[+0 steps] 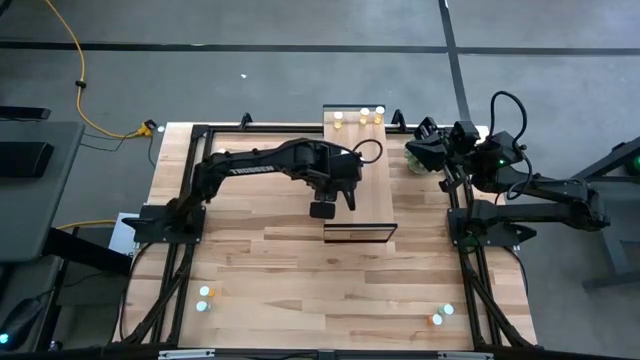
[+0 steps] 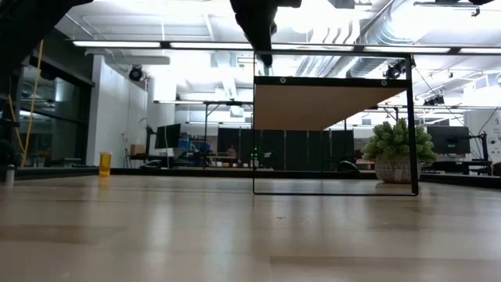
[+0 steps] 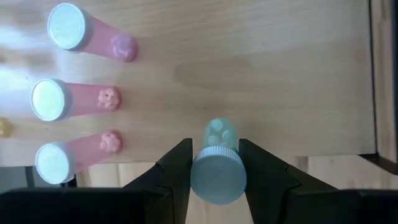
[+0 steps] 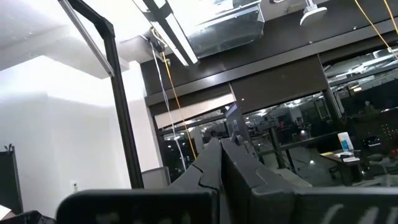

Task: Pick and place medicine bottles onto shelf by color
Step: Put the top blue pill bottle on the shelf, then put the right blue pill bottle on the shelf aligned with the other blue pill bottle

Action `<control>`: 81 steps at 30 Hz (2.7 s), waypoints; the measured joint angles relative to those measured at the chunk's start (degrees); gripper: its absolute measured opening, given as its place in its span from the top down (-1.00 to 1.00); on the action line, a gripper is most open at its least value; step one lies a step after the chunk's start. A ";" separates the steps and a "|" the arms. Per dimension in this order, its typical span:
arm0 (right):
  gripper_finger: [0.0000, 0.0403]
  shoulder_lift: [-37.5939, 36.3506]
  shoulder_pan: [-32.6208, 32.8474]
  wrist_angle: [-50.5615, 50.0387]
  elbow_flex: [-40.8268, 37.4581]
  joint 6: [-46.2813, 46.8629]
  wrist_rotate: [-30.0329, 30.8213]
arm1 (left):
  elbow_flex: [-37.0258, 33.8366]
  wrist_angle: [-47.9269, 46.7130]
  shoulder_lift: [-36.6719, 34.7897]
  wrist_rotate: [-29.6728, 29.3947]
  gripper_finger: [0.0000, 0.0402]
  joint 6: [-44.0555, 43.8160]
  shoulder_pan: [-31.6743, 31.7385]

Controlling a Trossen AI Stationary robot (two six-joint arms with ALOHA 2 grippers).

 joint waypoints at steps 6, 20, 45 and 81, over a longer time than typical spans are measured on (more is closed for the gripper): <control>1.00 0.00 0.00 0.00 0.00 -1.26 0.00 | -0.50 -0.09 -0.02 0.25 0.45 1.06 -0.04; 1.00 0.02 0.00 0.02 0.00 -2.60 0.02 | -0.50 -0.41 -0.02 3.06 0.45 2.54 -0.18; 1.00 0.02 0.00 0.00 0.00 -2.60 0.02 | -0.52 -0.81 -0.02 5.14 0.43 2.42 -0.21; 1.00 0.06 0.00 -1.29 0.00 -2.60 0.04 | 0.57 -0.49 -0.07 4.14 -0.28 -1.69 -0.21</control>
